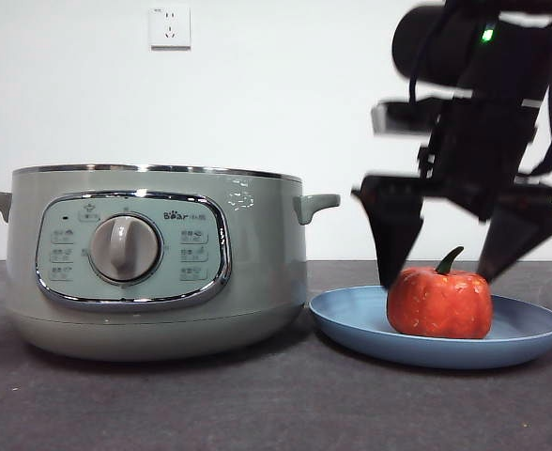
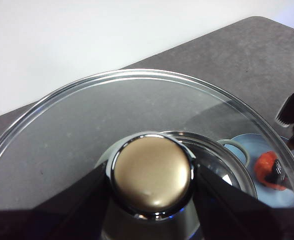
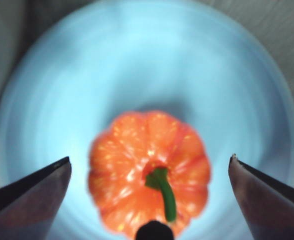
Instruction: Take the pumpkin out from the steamer,put the pumpkin in the blue plate,close the lid
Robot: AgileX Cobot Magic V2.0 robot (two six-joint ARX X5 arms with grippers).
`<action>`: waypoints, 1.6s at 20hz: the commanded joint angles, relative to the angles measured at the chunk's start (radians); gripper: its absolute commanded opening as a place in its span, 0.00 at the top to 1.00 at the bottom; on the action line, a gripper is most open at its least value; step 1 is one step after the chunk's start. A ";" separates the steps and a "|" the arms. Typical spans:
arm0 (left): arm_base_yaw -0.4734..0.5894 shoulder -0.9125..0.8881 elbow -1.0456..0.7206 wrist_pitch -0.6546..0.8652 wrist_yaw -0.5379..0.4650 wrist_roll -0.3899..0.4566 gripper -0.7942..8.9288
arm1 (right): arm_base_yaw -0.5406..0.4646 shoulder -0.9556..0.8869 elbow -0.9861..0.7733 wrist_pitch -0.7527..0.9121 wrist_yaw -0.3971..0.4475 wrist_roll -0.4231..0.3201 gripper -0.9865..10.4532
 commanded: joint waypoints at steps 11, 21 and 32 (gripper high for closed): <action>-0.056 0.135 -0.151 0.268 -0.001 -0.070 0.93 | 0.001 -0.594 -0.005 0.002 0.006 0.023 0.42; -0.089 0.349 -0.212 0.397 -0.002 -0.070 0.93 | 0.001 -0.738 -0.005 -0.011 0.007 0.031 0.42; -0.089 0.399 -0.212 0.366 -0.001 -0.069 0.93 | 0.001 -0.736 -0.005 -0.028 0.008 0.031 0.42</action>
